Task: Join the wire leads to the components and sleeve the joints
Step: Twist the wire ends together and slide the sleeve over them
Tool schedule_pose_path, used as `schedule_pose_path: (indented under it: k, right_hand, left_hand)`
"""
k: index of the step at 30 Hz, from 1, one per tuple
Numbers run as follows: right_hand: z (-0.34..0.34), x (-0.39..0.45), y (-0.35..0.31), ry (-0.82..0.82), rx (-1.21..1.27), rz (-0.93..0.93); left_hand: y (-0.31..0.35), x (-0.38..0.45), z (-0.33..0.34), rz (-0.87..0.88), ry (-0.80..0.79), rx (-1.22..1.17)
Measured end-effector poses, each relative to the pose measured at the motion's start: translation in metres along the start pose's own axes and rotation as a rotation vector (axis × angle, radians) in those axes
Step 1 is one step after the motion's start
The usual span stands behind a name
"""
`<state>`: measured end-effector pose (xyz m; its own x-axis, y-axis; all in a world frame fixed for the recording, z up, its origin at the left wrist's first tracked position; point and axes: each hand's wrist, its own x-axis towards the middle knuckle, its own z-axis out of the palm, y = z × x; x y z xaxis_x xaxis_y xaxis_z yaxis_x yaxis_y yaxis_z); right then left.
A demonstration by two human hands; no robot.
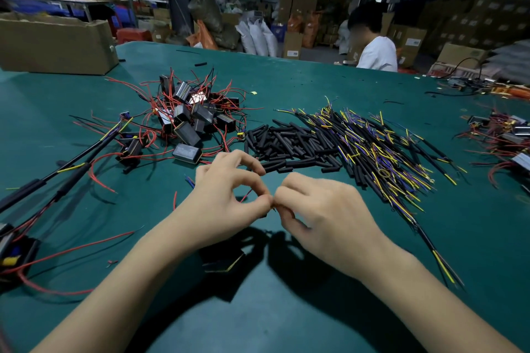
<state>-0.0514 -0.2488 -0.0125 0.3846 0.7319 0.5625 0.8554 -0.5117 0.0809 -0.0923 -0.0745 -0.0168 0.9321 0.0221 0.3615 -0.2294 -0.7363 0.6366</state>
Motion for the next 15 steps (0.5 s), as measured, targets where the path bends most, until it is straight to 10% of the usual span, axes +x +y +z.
schedule_pose_path:
  k: [5,15]
  right_hand:
    - [0.002,0.005,-0.014,0.245,-0.166,-0.068]
    - [0.006,0.001,0.004,0.035,0.625,0.444]
  left_hand:
    - [0.004,0.004,-0.013,-0.208,-0.09,-0.41]
    - [0.006,-0.004,-0.005,0.282,0.091,0.241]
